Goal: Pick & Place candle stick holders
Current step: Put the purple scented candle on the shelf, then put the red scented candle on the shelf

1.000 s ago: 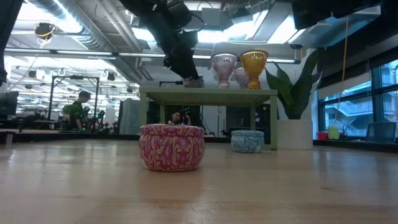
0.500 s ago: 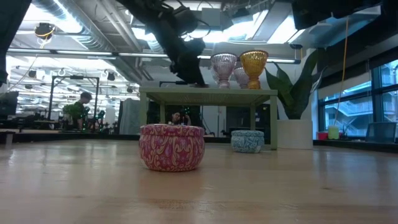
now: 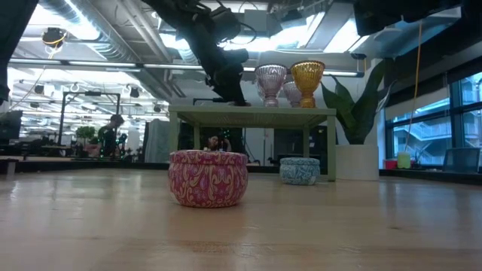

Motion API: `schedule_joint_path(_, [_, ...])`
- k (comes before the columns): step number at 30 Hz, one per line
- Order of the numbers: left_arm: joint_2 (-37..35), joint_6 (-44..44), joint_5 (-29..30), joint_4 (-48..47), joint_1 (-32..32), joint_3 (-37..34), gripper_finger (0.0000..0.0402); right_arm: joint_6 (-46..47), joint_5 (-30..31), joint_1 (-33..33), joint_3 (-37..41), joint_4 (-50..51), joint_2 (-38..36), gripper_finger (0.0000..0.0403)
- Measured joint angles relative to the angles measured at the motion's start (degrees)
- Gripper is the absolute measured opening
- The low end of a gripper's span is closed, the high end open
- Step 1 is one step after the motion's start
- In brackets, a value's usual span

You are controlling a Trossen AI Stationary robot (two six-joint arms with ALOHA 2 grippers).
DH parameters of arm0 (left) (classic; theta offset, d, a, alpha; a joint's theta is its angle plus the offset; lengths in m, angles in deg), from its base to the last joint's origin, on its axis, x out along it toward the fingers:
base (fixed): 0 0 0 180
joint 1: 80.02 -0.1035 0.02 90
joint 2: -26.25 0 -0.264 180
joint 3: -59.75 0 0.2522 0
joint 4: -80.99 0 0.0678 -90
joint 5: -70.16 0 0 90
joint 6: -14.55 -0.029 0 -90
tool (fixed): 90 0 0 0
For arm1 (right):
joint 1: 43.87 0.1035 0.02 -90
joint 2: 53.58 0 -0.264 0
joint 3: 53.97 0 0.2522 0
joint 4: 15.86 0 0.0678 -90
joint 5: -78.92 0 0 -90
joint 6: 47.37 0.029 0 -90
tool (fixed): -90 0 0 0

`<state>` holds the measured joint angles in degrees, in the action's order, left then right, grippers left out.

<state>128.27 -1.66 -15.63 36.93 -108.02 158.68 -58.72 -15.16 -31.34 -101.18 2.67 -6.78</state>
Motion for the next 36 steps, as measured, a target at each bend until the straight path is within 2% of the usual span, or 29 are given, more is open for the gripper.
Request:
schedule_joint_path(5, [-0.04,-0.41,1.81,-0.01,1.37,0.00,0.0338,0.01,0.00,0.00,0.00,0.02,0.01,0.0007])
schedule_joint_path(11, [-1.73,-2.33,13.90,-1.56,4.78,-0.02,0.0338,-0.69,0.00,0.00,0.00,-0.07,0.02,0.0007])
schedule_joint_path(16, [-4.69,-3.50,16.40,-4.15,8.43,-0.02,0.0338,-0.70,0.00,0.00,0.00,-0.01,0.00,0.0007])
schedule_joint_path(19, [-6.90,-2.77,14.17,-4.33,10.11,-0.02,0.0338,-0.72,0.00,0.01,0.00,0.36,0.00,0.0007])
schedule_joint_path(23, [-10.90,2.97,9.47,-5.21,12.43,-0.02,0.0338,-0.72,0.00,0.02,0.00,0.33,0.00,0.0007])
schedule_joint_path(30, [-16.90,17.66,-6.96,-8.28,18.34,-1.41,0.0338,-0.72,0.00,0.02,0.00,0.30,0.00,0.0007])
schedule_joint_path(32, [-17.56,19.27,-8.84,-6.42,22.26,-3.81,0.0338,-0.72,0.00,0.02,0.00,0.26,0.00,0.0007])
schedule_joint_path(36, [-17.50,21.66,-7.94,-0.82,31.33,-10.32,0.0338,-0.71,0.00,0.00,0.00,0.23,0.01,0.0007])
